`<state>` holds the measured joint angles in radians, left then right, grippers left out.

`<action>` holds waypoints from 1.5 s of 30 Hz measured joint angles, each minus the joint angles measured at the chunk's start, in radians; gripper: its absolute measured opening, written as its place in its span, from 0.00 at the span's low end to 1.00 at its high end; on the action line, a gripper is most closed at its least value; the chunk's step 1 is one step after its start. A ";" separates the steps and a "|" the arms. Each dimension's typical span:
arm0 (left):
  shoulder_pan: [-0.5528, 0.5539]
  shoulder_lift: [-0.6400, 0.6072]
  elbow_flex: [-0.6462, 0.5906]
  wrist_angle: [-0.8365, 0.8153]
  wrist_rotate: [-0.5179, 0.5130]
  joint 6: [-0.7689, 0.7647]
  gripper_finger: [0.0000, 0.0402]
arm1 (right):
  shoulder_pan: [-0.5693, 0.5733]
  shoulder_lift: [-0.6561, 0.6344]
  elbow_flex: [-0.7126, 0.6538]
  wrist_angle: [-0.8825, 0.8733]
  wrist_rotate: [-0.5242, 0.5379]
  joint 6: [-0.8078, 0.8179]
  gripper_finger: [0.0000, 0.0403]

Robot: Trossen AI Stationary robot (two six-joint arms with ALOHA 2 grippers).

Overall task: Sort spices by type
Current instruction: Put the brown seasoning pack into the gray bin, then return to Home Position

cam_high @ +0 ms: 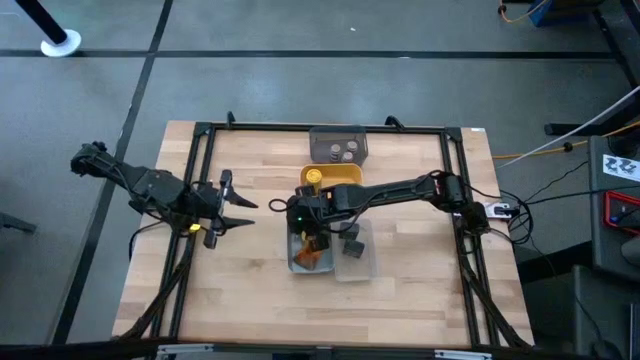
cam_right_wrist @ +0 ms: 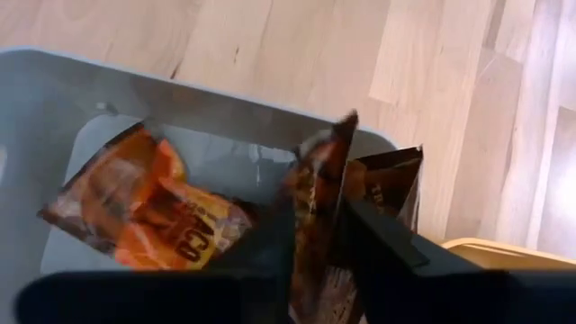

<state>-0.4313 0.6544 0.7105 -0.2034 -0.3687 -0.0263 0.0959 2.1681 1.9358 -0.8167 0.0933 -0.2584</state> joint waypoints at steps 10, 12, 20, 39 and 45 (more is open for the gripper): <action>0.000 -0.004 0.000 -0.005 -0.016 0.008 0.40 | 0.002 0.000 0.061 -0.080 0.002 0.000 0.40; 0.000 -0.013 0.000 -0.005 -0.018 0.008 0.40 | 0.002 0.000 0.115 -0.130 0.003 0.000 0.40; 0.000 -0.106 0.000 -0.005 -0.060 0.052 0.40 | 0.002 -0.003 0.422 -0.398 0.001 0.017 0.40; 0.114 -0.186 -0.288 0.208 -0.146 0.055 0.40 | -0.005 -0.554 0.074 -0.469 -0.007 0.055 0.40; 0.200 -0.191 -0.444 0.393 -0.146 0.048 0.40 | -0.006 -0.818 -0.324 -0.203 0.016 0.077 0.40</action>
<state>-0.2314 0.4636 0.2667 0.1898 -0.5152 0.0214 0.0897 1.3503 1.6120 -1.0199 0.1097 -0.1816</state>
